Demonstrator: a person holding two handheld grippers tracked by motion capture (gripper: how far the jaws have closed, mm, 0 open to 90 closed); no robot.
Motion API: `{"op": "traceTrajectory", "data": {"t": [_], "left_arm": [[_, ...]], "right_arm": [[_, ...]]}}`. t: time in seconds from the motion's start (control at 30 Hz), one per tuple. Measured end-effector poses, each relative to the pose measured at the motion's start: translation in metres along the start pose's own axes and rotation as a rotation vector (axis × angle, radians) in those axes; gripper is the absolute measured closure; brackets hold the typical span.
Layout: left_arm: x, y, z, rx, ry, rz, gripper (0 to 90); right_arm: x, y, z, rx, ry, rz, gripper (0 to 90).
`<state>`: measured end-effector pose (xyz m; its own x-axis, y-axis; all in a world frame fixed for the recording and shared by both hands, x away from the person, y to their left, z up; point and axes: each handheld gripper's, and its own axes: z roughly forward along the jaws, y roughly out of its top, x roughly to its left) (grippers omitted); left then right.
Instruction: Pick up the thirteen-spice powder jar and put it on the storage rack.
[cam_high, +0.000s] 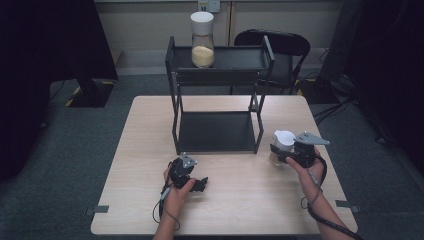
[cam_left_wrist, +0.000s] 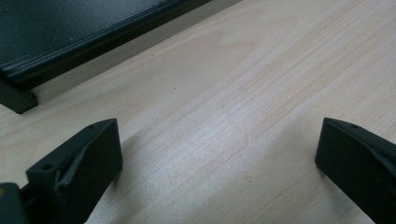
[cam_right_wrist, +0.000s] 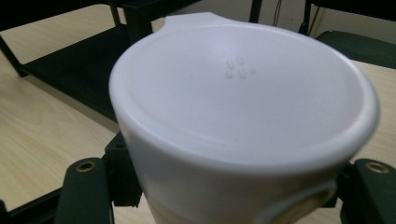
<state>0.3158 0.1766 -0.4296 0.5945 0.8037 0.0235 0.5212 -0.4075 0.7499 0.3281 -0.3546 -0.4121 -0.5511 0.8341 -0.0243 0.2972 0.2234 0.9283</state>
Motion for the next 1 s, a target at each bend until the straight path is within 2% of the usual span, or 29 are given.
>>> {"op": "traceTrajectory", "data": {"t": [0.47,0.67,1.0], "left_arm": [[0.0,0.0,0.0,0.0,0.0,0.001,0.0],[0.0,0.0,0.0,0.0,0.0,0.0,0.0],[0.0,0.0,0.0,0.0,0.0,0.0,0.0]], "right_arm": [[0.008,0.016,-0.004,0.001,0.088,-0.051,30.2],[0.013,0.029,-0.004,-0.004,0.135,-0.064,30.2],[0.024,0.05,0.003,-0.001,0.181,-0.084,30.2]]}}
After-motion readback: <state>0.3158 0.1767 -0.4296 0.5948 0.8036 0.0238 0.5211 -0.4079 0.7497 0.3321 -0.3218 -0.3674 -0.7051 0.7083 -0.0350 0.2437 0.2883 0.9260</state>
